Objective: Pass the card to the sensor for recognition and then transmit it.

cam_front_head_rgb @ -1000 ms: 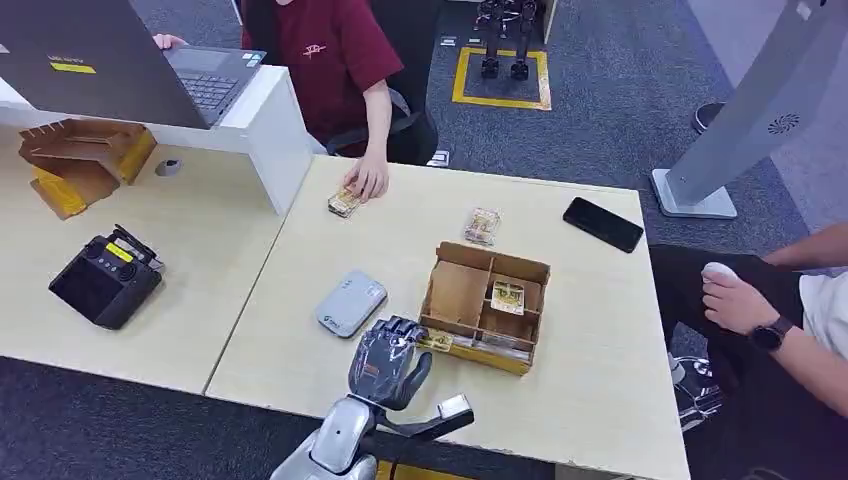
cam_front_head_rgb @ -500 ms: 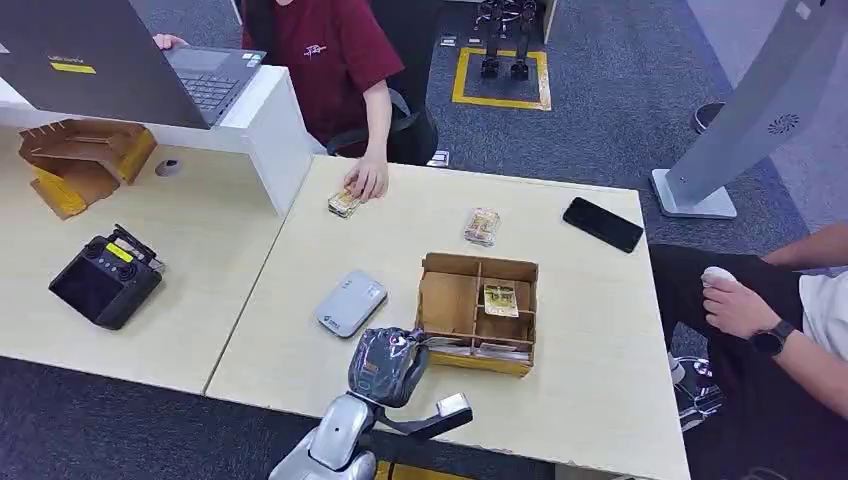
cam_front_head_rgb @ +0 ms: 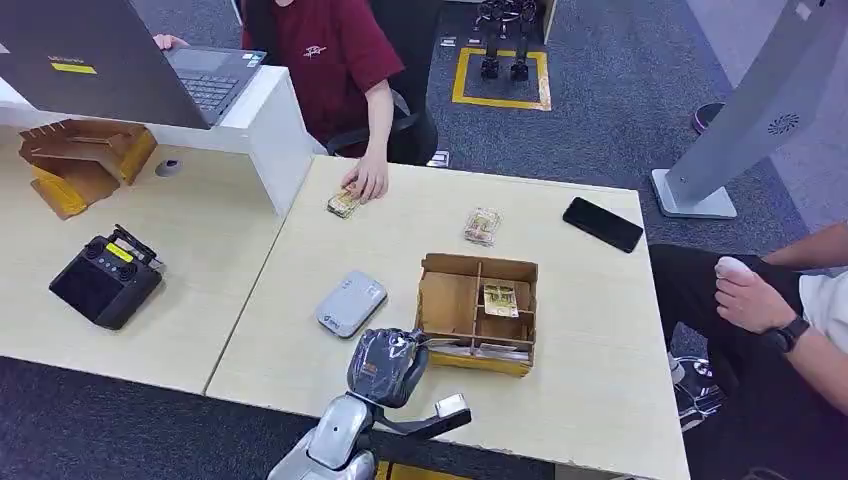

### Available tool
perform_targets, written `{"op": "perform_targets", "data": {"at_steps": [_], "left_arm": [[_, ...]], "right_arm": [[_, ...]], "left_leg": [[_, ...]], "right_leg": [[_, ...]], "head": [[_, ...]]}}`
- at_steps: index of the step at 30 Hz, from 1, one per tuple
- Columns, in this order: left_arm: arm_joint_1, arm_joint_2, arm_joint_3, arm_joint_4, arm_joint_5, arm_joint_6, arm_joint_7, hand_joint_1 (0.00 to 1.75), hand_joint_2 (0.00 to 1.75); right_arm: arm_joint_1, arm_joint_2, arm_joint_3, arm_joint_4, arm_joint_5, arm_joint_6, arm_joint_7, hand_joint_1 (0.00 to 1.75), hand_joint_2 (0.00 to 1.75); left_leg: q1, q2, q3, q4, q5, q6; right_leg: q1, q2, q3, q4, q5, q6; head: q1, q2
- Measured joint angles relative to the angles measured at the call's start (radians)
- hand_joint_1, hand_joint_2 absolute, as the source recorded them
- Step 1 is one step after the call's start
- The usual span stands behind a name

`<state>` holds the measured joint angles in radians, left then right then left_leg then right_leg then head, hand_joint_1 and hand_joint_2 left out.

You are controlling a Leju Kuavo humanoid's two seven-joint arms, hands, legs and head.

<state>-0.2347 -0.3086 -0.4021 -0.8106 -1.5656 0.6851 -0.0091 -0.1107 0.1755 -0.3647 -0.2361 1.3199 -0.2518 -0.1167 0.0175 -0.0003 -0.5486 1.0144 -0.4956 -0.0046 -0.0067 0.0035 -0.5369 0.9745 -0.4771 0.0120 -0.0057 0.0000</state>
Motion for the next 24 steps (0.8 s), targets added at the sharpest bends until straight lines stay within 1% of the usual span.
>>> {"op": "perform_targets", "data": {"at_steps": [5,7,9,11,13,17,24], "left_arm": [[0.0,0.0,0.001,0.0,0.083,0.0,-0.056,1.75,1.75],[0.0,-0.002,0.001,-0.003,0.143,-0.003,-0.084,1.75,1.75],[0.003,-0.002,0.001,-0.028,0.199,-0.016,-0.108,1.75,1.75],[0.008,-0.002,0.001,-0.077,0.229,-0.049,-0.121,1.75,1.75],[0.014,-0.002,0.001,-0.13,0.238,-0.08,-0.129,1.75,1.75],[0.021,-0.001,0.0,-0.199,0.241,-0.108,-0.132,1.75,1.75],[0.023,-0.001,-0.001,-0.22,0.27,-0.109,-0.151,1.75,1.75]], "right_arm": [[0.0,0.0,-0.007,0.0,0.008,-0.001,-0.001,0.0,1.75],[0.0,0.0,-0.016,0.0,0.014,-0.003,-0.002,0.0,1.75],[0.0,0.0,-0.026,0.0,0.019,-0.006,-0.002,0.0,1.75],[0.001,0.0,-0.037,0.0,0.028,-0.01,-0.004,0.0,1.75],[0.001,0.0,-0.05,0.0,0.036,-0.012,-0.008,0.0,1.75],[0.001,0.002,-0.07,0.0,0.039,-0.012,-0.013,0.0,1.75],[0.001,0.006,-0.093,-0.001,0.055,-0.013,-0.013,0.0,1.75]], "left_leg": [[0.0,0.0,0.0,0.0,0.0,0.0],[0.0,0.0,0.0,0.0,0.0,0.0],[0.0,0.0,0.0,0.0,0.0,0.0],[0.0,0.0,0.0,0.001,0.0,0.0],[0.0,0.0,0.0,0.001,0.0,0.0],[0.0,0.0,0.0,0.001,0.0,0.0],[0.0,0.0,0.0,0.001,0.0,0.0]], "right_leg": [[0.0,0.0,0.0,0.0,0.0,0.0],[0.0,0.0,0.0,0.0,0.0,0.0],[0.0,0.0,0.0,0.0,0.0,0.0],[0.0,0.0,0.0,0.0,0.0,0.0],[0.0,0.0,0.0,0.0,0.0,0.0],[0.0,0.0,0.0,0.0,0.0,0.0],[0.0,0.0,0.0,0.0,0.0,0.0]], "head": [[0.0,0.0],[0.0,0.0],[0.0,0.0],[0.0,0.0],[0.0,0.0],[0.0,0.0],[0.0,0.0]]}}
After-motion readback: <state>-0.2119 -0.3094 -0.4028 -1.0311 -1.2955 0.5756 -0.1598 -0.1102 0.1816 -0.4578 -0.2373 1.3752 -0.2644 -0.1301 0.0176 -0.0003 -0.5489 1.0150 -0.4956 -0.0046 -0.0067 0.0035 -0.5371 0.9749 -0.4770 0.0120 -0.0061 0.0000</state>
